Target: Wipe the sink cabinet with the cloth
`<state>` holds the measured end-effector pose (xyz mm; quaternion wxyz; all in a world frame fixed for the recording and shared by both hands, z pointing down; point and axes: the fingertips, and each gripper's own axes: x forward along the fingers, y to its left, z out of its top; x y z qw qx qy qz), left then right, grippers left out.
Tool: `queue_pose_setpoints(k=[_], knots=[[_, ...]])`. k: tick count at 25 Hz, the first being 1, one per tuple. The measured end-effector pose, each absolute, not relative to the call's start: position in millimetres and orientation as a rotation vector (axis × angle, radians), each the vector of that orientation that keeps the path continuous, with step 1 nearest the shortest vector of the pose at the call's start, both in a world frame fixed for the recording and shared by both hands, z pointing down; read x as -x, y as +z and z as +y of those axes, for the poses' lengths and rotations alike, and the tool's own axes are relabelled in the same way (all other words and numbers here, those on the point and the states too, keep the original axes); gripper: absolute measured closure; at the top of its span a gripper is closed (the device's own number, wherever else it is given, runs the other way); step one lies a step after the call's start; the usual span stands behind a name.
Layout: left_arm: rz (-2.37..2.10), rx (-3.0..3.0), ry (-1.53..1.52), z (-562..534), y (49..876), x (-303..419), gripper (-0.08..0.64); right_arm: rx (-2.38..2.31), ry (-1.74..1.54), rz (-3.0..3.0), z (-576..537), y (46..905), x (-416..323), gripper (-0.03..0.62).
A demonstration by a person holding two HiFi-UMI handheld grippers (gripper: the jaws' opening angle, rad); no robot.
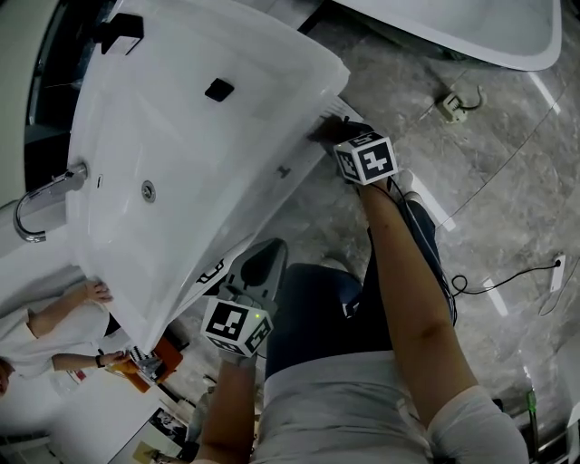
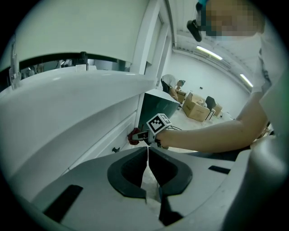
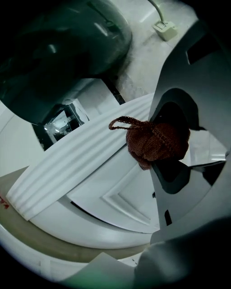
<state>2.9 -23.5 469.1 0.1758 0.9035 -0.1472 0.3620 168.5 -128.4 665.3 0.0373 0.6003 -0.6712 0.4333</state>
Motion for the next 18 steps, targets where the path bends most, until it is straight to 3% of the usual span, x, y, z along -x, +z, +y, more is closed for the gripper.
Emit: queue_pose_setpoints(k=[18], knots=[[-0.458,-2.558,1.020,-28,523,18,0.538,-1.809,1.228,-1.956,-130,732,-169,0.416]])
